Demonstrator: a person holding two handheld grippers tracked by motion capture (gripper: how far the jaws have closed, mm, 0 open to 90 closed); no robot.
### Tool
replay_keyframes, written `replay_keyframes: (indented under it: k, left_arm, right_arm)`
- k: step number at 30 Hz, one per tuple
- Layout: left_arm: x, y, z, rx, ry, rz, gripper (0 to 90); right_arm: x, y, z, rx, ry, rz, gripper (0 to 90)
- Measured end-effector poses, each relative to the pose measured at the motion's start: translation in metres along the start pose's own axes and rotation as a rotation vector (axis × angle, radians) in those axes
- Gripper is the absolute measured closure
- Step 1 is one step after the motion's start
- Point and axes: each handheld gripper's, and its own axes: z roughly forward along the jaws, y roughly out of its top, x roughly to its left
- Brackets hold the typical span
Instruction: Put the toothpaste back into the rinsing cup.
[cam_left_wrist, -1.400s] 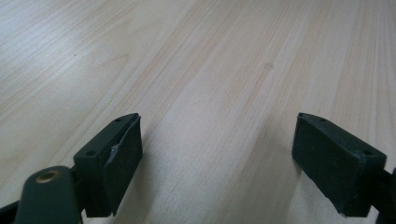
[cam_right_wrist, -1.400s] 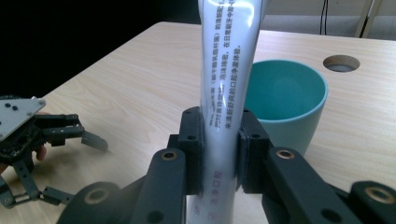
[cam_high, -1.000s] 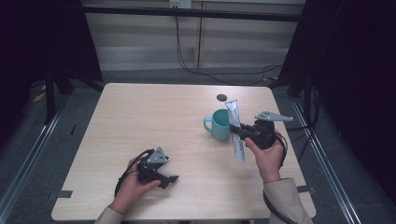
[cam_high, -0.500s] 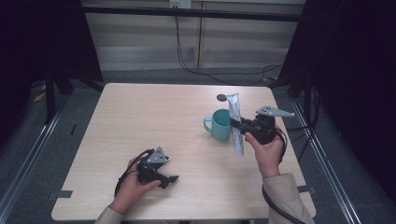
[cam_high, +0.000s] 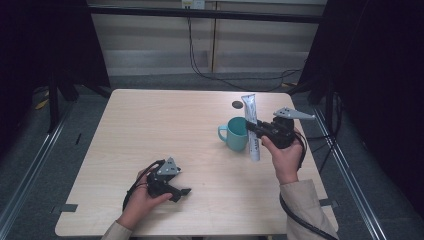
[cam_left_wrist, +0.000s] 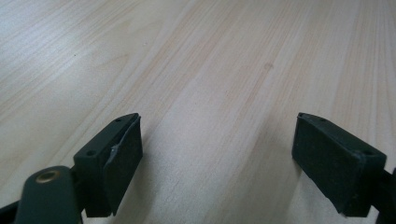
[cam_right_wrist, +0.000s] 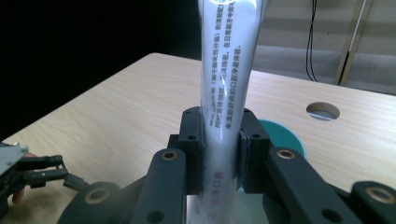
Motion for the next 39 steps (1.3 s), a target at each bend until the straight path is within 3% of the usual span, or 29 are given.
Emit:
replay_keyframes:
  k: [29,39]
  left_arm:
    - [0.000,0.000,0.000,-0.002,0.002,-0.002,16.0]
    - [-0.001,0.000,0.000,-0.007,0.003,-0.007,16.0]
  right_arm:
    - [0.001,0.020,0.012,-0.011,-0.020,-0.043,75.0]
    - [-0.005,0.027,0.016,-0.028,-0.028,-0.030,74.9]
